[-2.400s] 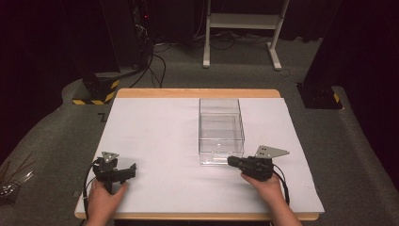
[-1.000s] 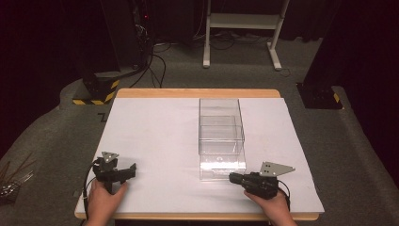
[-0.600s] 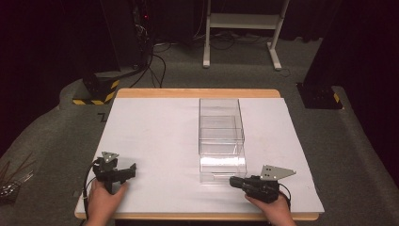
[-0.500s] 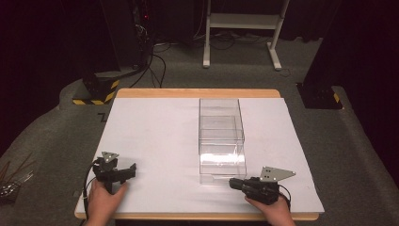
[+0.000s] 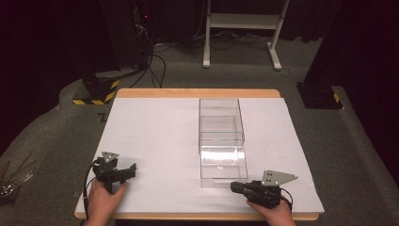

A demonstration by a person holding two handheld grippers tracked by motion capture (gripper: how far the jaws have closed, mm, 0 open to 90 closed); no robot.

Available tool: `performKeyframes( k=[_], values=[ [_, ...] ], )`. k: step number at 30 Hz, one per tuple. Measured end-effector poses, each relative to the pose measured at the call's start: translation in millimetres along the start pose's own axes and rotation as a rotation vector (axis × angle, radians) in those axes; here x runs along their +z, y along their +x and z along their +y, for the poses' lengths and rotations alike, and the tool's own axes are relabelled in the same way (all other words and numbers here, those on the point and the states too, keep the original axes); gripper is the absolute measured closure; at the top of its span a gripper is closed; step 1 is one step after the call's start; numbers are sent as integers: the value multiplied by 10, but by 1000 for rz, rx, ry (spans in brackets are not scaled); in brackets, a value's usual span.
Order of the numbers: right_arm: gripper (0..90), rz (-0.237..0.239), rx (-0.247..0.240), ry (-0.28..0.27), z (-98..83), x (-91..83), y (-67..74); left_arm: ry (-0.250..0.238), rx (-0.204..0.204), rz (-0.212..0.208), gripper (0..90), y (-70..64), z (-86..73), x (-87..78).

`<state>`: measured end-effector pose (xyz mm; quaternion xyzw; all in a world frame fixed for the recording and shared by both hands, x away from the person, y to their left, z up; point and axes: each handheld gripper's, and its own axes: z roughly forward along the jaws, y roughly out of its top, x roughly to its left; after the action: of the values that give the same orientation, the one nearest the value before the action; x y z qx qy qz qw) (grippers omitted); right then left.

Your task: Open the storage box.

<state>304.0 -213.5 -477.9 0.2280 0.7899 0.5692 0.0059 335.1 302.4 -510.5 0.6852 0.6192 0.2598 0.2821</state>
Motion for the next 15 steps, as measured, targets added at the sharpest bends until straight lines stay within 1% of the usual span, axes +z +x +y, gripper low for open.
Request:
performKeyframes(
  k=[3,6,7,8,9,11,12,14,15],
  values=[
    [847,4,7,-7,-18,-9,2,0,-1,0,4,-1,0,0],
    [842,2,5,-5,-17,-13,10,0,-2,0,4,-2,-1,0],
    [824,-3,1,-2,-14,-17,17,0,-2,0,4,-2,0,0],
    [824,-3,1,-2,-14,-17,17,0,-2,0,4,-2,0,0],
    [791,-1,3,-7,-11,-23,20,0,1,0,4,0,0,0],
    [718,-13,12,-21,3,-61,29,-1,-2,0,4,-2,-1,0],
    [707,-18,14,-26,13,-89,29,0,-2,0,4,-2,0,0],
    [711,-28,13,-50,19,-168,39,-1,-2,0,4,-1,0,1],
    [730,-27,9,-69,34,-231,50,0,0,0,4,0,0,0]
  ],
)
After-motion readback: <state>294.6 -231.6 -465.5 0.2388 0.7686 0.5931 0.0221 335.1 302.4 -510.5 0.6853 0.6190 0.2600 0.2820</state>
